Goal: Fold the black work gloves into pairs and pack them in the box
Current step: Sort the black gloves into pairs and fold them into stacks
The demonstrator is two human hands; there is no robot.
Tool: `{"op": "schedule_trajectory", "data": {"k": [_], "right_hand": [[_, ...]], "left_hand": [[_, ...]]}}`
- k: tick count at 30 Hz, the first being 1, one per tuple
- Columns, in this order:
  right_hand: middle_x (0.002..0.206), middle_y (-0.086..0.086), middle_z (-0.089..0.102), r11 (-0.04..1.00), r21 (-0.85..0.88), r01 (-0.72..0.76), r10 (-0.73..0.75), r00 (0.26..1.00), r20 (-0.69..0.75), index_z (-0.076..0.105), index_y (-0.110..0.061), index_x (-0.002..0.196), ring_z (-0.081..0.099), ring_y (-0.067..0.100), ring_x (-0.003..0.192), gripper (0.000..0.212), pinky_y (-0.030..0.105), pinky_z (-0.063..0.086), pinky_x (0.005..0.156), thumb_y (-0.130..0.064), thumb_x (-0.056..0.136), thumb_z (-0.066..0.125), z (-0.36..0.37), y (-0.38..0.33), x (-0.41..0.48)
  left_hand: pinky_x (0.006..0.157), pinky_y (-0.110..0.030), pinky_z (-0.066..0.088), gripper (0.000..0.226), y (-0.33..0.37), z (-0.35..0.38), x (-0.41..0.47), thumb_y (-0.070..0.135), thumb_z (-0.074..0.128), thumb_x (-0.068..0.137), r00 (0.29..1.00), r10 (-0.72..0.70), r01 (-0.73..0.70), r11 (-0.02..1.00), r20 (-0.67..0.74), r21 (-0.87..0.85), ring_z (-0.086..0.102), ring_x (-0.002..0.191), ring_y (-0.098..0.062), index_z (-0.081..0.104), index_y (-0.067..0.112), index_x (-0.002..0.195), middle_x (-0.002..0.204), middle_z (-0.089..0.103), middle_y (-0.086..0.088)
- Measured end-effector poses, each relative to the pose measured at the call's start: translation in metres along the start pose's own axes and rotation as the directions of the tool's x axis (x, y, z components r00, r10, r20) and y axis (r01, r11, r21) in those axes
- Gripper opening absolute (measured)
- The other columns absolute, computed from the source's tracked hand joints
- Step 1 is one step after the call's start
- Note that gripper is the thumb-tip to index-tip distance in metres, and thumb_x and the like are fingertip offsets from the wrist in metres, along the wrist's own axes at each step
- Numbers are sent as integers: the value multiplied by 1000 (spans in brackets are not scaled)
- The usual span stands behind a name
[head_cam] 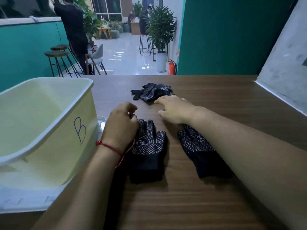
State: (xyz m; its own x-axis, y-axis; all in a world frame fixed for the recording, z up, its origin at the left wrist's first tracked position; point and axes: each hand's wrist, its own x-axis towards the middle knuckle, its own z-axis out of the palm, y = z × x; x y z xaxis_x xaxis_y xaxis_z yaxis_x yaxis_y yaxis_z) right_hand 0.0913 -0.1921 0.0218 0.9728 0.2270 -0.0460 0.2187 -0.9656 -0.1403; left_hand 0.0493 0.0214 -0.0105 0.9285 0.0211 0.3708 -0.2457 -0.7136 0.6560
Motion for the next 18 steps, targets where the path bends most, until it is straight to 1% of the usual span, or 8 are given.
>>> {"op": "schedule_trajectory", "data": {"k": [4,8,10,12,13,15,17,18], "right_hand": [[174,-2,27,992,6,-129,128,990,61,36,-35,164,24,32,159,65,56,25,127,-26,100,45,9,-8,39],[179,-8,13,988,-106,-115,123,990,74,32,-38,165,12,29,164,60,60,18,129,-32,106,36,15,-1,61],[178,-7,18,983,-156,-97,108,992,68,32,-34,166,14,29,163,57,61,19,128,-43,110,28,18,0,64],[170,-2,38,985,-145,-89,89,996,-3,47,-28,158,32,29,156,54,58,27,124,-46,110,29,20,-2,63],[160,2,51,994,-83,-75,69,995,-73,57,-26,149,43,29,148,50,53,35,121,-43,108,36,18,-4,62],[133,1,72,978,203,-56,104,966,-235,72,-26,127,64,25,125,33,41,50,107,-35,101,53,7,-11,60],[103,-7,77,844,530,-79,274,914,-299,76,-27,104,71,14,98,13,31,56,86,-30,94,70,-9,-16,56],[97,-8,75,756,647,-93,350,894,-281,74,-27,97,69,11,91,8,30,56,79,-28,90,77,-17,-17,54]], "left_hand": [[90,-37,56,35,-7,4,-2,18,49,81,999,-36,37,998,17,-60,68,95,-22,72,23,107,107,75,3],[89,-34,56,38,-10,6,0,23,47,78,995,-93,96,992,39,-87,70,95,-20,71,25,108,107,76,4],[90,-37,57,43,-9,7,0,26,44,76,996,-78,81,994,41,-74,70,97,-21,71,26,109,107,75,5],[91,-40,56,45,-7,7,-1,27,43,75,998,-51,53,997,43,-54,69,99,-24,71,25,110,107,75,3],[91,-41,56,44,-7,7,-1,27,43,76,998,-46,48,997,40,-52,69,100,-25,71,25,110,108,75,3],[90,-43,56,41,-7,6,0,28,43,80,998,-53,54,995,17,-78,70,101,-27,71,25,109,108,76,0],[90,-44,57,37,-7,5,2,29,44,83,997,-77,74,988,-13,-133,70,101,-28,70,25,108,106,77,-1],[90,-44,56,35,-7,4,2,28,45,83,996,-86,81,985,-26,-155,70,101,-28,70,25,107,104,77,-2]]}}
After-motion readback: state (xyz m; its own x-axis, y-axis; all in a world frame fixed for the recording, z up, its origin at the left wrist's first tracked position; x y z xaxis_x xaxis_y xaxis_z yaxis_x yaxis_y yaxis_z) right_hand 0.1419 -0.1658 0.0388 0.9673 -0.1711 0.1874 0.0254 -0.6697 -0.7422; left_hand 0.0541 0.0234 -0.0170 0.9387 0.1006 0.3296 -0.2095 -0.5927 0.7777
